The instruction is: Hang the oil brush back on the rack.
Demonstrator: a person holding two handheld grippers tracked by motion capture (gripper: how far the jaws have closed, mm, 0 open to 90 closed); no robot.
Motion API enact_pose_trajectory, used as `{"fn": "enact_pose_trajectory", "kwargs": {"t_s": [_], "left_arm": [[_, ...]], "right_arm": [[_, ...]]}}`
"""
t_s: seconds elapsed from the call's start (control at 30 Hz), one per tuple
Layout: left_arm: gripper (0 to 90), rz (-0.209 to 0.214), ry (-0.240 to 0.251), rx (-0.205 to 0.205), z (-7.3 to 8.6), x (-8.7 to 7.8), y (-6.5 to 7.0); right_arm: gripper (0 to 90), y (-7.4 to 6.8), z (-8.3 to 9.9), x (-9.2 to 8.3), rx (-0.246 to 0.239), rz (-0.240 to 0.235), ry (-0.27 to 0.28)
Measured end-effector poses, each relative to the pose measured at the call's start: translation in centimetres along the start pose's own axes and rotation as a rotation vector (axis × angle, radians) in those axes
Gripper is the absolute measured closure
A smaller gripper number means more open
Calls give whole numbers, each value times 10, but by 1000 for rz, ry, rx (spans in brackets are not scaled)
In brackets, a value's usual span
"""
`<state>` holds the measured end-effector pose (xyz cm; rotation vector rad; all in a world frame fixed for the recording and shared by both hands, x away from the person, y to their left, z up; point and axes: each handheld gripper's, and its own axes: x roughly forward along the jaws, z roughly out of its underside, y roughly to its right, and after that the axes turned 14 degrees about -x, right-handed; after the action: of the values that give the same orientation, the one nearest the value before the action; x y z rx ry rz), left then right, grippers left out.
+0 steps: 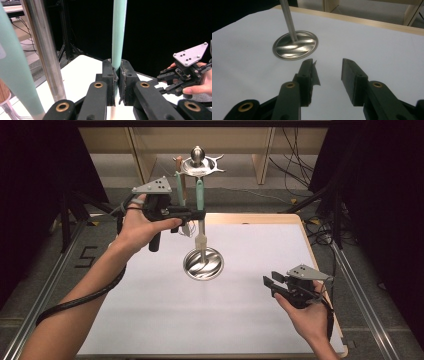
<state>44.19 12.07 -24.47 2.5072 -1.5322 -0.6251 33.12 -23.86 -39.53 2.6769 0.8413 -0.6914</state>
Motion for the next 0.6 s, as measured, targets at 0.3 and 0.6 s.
{"fn": "enact_pose_trajectory", "kwargs": {"t_s": [0.3,0.6], "left_arm": [[836,3,0,76,-5,0,-7],[835,11,-7,66,-6,3,-14]], "right_arm": [[622,3,0,0,-34,2,7],[621,5,1,1,-31,3,4]]}}
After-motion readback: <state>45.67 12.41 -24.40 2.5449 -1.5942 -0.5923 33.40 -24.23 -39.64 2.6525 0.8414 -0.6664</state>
